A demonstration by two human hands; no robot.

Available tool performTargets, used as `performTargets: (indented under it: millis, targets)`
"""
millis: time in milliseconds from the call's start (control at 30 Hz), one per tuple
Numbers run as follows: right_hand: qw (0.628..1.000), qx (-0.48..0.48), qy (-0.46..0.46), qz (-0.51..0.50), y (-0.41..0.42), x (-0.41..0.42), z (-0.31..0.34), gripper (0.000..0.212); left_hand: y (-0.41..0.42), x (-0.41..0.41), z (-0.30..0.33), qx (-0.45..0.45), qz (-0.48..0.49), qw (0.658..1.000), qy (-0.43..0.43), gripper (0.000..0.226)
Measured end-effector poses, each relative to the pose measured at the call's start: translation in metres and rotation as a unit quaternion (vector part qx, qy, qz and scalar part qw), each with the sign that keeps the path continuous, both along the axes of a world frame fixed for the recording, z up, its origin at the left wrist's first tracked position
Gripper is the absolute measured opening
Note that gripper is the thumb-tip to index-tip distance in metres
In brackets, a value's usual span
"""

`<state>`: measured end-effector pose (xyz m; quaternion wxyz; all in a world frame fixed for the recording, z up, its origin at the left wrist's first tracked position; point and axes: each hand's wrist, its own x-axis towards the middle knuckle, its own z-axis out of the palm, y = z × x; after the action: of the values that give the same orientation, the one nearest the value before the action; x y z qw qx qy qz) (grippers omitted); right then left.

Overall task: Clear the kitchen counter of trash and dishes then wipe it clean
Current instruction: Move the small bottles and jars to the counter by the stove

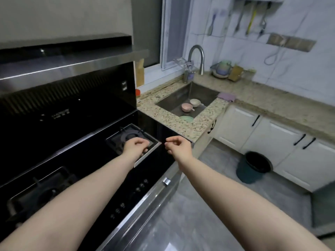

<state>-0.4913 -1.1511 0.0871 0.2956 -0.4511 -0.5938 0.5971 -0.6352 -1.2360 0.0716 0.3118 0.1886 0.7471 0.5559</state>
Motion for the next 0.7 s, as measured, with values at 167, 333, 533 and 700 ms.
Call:
performTargets:
  millis: [167, 333, 533, 700]
  targets:
    - [0.998, -0.035, 0.017, -0.046, 0.073, 0.055, 0.007, 0.011, 0.068, 0.036, 0.008, 0.001, -0.05, 0.998, -0.03, 0.009]
    - [0.996, -0.051, 0.003, -0.075, 0.133, 0.069, -0.004, 0.01, 0.134, 0.046, 0.005, -0.019, -0.053, 0.994, -0.093, 0.01]
    - [0.997, -0.053, -0.014, -0.056, 0.216, 0.032, -0.016, 0.012, 0.232, 0.007, -0.013, -0.023, -0.04, 0.99, -0.135, 0.004]
    - [0.998, -0.04, -0.054, -0.013, 0.287, -0.016, -0.01, 0.019, 0.296, -0.034, -0.024, -0.03, -0.006, 0.986, -0.166, 0.015]
